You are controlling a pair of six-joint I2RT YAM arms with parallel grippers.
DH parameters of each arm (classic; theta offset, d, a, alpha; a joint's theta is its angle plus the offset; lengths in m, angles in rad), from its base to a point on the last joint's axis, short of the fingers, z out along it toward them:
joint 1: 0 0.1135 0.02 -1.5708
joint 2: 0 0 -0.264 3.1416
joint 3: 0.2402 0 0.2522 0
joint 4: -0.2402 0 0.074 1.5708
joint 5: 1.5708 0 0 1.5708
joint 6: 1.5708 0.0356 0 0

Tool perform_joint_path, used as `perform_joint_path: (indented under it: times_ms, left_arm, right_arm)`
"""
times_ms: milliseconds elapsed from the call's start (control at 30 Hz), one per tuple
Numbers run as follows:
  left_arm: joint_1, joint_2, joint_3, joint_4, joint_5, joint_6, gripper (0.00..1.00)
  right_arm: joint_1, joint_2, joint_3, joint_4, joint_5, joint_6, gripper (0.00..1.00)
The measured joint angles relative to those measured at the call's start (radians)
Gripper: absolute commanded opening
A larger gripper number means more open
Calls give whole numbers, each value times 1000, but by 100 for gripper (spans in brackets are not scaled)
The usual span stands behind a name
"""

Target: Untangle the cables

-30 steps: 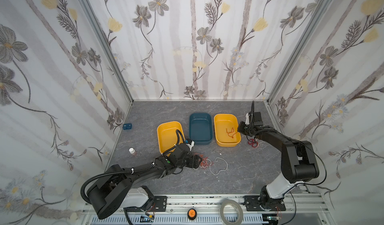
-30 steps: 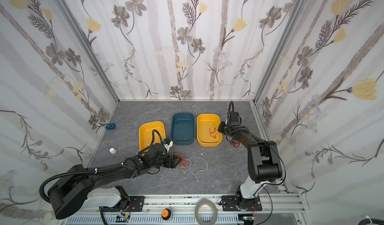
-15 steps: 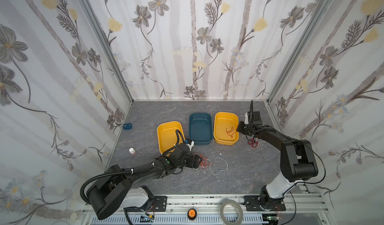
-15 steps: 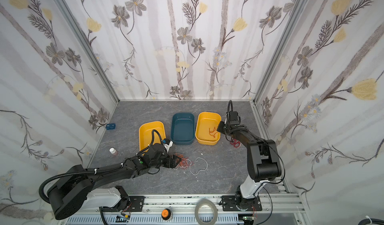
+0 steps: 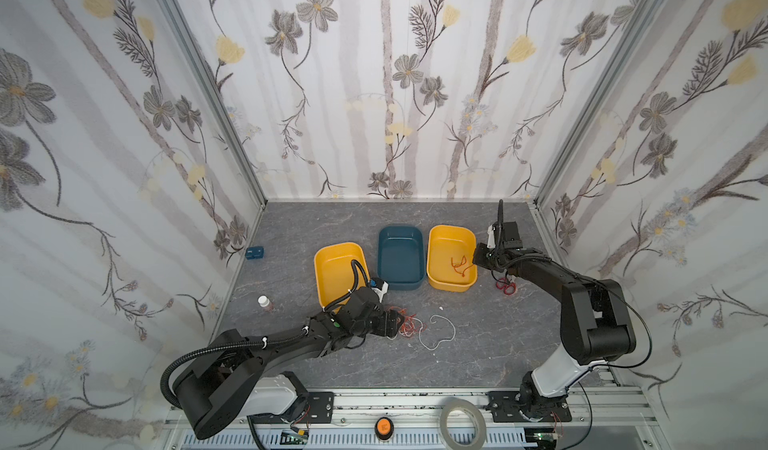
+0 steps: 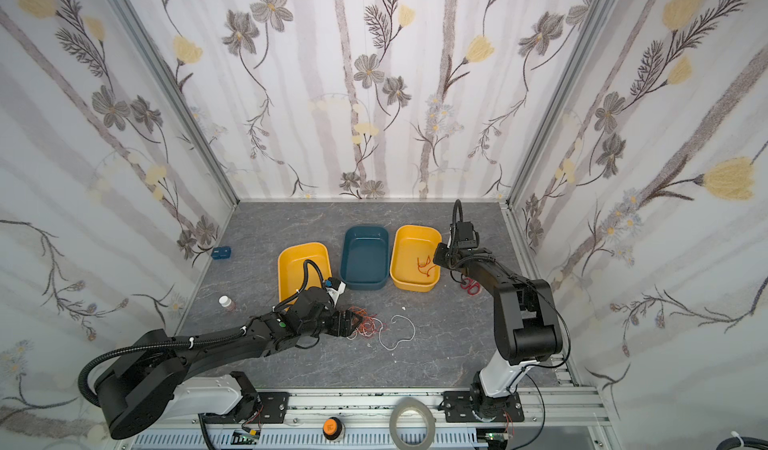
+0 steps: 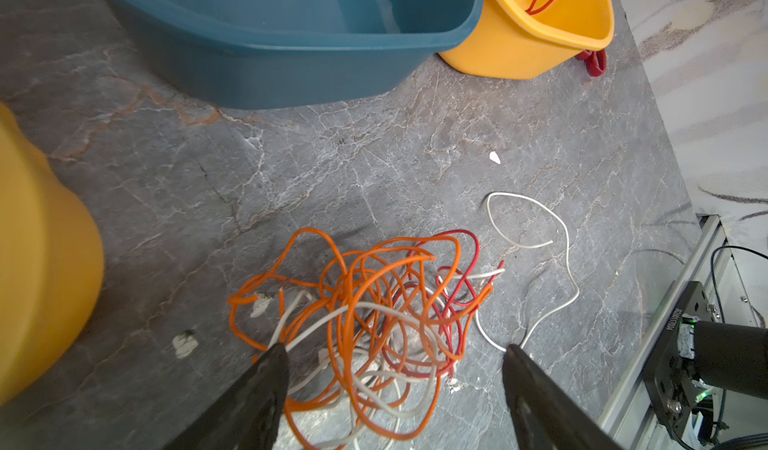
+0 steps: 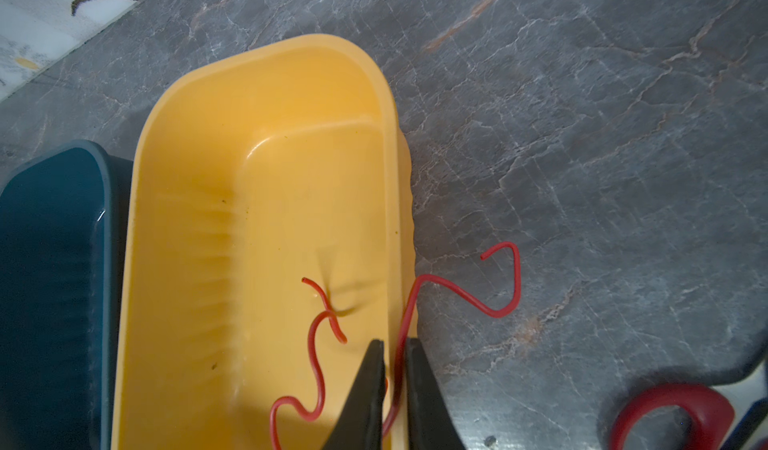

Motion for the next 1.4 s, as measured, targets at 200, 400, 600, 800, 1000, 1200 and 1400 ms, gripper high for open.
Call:
perform_joint_path:
  times_ms: [200,400,600,800,1000,1200,1400]
  left_arm:
    - [0,1,-2,1,0,0,82]
    - [0,2,-4,6,0,0,82]
    - [0,2,-4,7,0,-1,82]
    - [0,2,-9,8,0,-3,82]
    - [0,4,-10,10,0,-4,82]
    - [0,8,-14,18,0,-4,82]
    - [0,-1,-22,18,0,-4,82]
  right_arm:
    - [0,0,6,-3,11,-7,10]
    - [1,0,6,-4,15,-8,6]
    - [4,-12,6,-5,18,-16,5]
    - [46,-53,11,-34,50,-39,4]
    - [126,-98,34,-60,141,-90,4]
    - [136,-81,37,-81,187,-103,4]
    - [183,-100,15,-55,161,-147,4]
